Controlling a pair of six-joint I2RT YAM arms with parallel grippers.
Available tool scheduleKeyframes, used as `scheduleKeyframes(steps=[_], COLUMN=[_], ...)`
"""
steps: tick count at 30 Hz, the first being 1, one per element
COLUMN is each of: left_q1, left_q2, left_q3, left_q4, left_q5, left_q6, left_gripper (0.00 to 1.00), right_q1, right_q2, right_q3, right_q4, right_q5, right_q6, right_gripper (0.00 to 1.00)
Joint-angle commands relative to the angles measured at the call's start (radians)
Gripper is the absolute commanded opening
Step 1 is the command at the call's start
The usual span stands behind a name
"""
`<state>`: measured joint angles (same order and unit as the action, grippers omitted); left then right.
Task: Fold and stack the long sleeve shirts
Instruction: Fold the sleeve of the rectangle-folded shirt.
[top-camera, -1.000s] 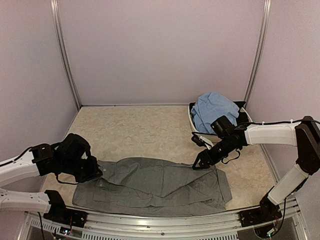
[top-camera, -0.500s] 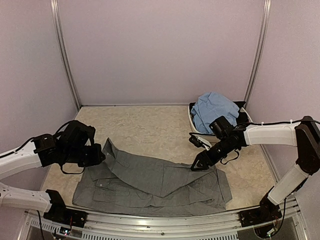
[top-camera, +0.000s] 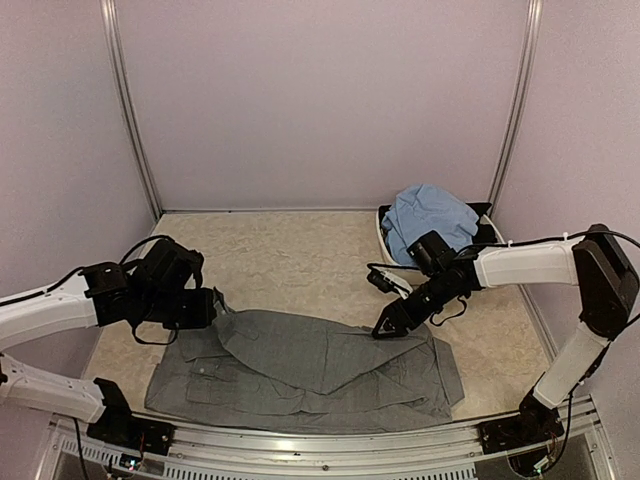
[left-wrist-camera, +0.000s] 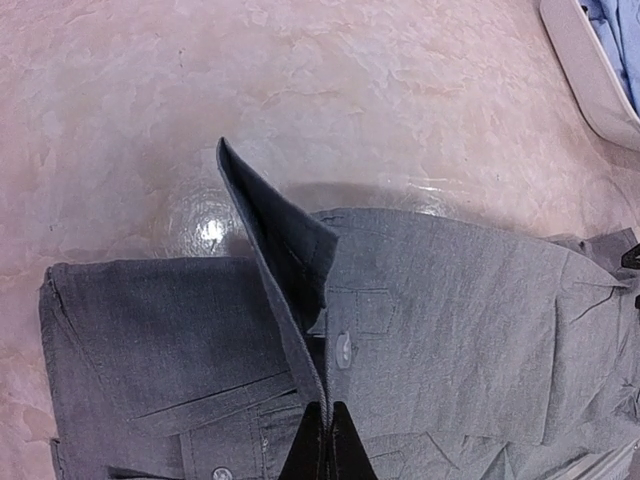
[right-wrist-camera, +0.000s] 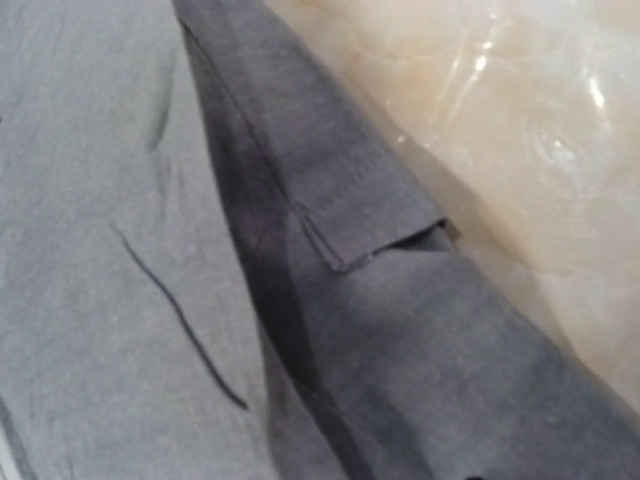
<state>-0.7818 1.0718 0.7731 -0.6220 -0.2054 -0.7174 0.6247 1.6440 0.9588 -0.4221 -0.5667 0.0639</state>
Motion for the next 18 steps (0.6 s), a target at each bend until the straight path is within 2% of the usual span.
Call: scheduleKeyframes(steps=[1, 8, 13, 18], left_q1=[-0.024, -0.1, -0.125, -0.185], left_q2=[-0.012, -0.108, -0.099, -0.009], left_q3=[-0.026, -0.009, 0.126, 0.281], left_q4=[-0.051, -0.139, -0.163, -0.187], left_q5=[0.001, -0.061, -0.064, -0.067], left_q6=[-0.062, -0.177, -0.161, -0.134], left_gripper=[0.0, 0.0, 0.0, 0.0], right_q1=[0.013, 0.013, 0.014, 0.014], right_q2=[0.026, 0.062, 0.056, 0.019], right_q3=[0.023, 0.039, 0.038, 0.032], right_q4=[0.013, 0.0, -0.02, -0.036], right_q5=[0.003, 0.013, 0.03, 0.036], right_q6=[-0.009, -0.013, -0.019, -0.02], right_gripper=[0.56, 0.56, 0.55, 0.56])
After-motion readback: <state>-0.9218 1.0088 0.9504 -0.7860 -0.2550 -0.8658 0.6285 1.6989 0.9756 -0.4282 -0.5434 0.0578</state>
